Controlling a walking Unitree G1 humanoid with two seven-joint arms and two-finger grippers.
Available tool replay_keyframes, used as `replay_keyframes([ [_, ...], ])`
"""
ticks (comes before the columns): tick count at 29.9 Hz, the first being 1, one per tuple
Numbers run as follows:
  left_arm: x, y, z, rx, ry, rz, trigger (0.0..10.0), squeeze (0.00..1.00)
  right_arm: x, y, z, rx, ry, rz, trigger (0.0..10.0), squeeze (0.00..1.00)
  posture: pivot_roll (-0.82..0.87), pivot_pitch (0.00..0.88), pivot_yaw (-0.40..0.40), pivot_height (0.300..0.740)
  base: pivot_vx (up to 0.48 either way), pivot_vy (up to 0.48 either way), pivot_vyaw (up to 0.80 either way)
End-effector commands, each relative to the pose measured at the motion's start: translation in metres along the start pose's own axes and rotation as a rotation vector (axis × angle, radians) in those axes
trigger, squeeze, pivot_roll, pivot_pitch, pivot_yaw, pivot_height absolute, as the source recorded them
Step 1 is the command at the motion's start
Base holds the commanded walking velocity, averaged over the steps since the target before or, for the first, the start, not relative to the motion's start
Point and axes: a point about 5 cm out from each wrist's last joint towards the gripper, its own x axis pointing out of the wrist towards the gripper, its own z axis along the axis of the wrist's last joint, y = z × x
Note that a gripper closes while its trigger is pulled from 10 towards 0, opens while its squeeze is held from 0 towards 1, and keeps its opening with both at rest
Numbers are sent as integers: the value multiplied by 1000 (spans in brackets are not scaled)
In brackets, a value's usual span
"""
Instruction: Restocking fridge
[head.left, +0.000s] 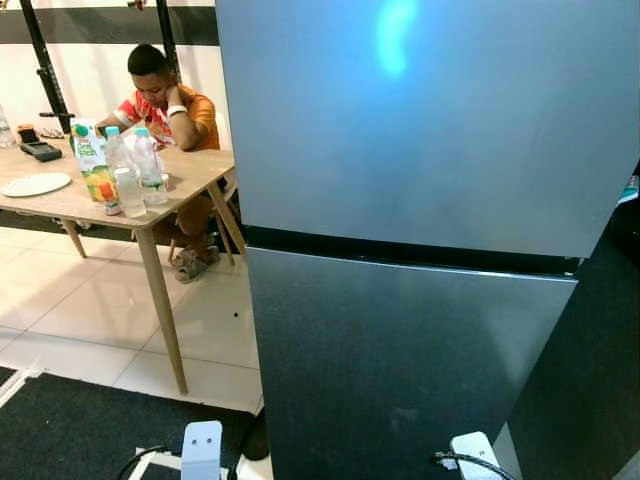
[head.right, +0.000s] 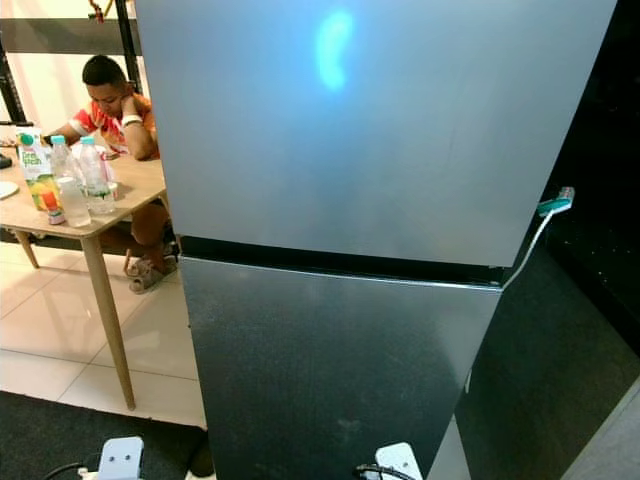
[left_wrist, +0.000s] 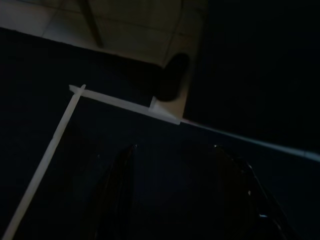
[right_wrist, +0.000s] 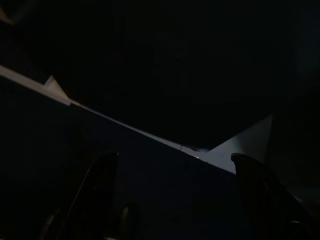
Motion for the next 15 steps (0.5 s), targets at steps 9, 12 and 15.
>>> replay_keyframes([
  [9,-5,0,-10,68,7,-27,10000,0,-2,5,-9,-18,12,22,10000,0,-15,50,24,740,0,0,800],
  [12,-4,-4,-7,88,-13,-59,10000,0,-3,7,-12,10,11,30,10000,0,-17,49,31,740,0,0,800],
  [15,-4,-4,-6,97,-7,-62,10000,0,-3,8,-13,6,10,33,10000,0,-19,45,32,740,0,0,800],
])
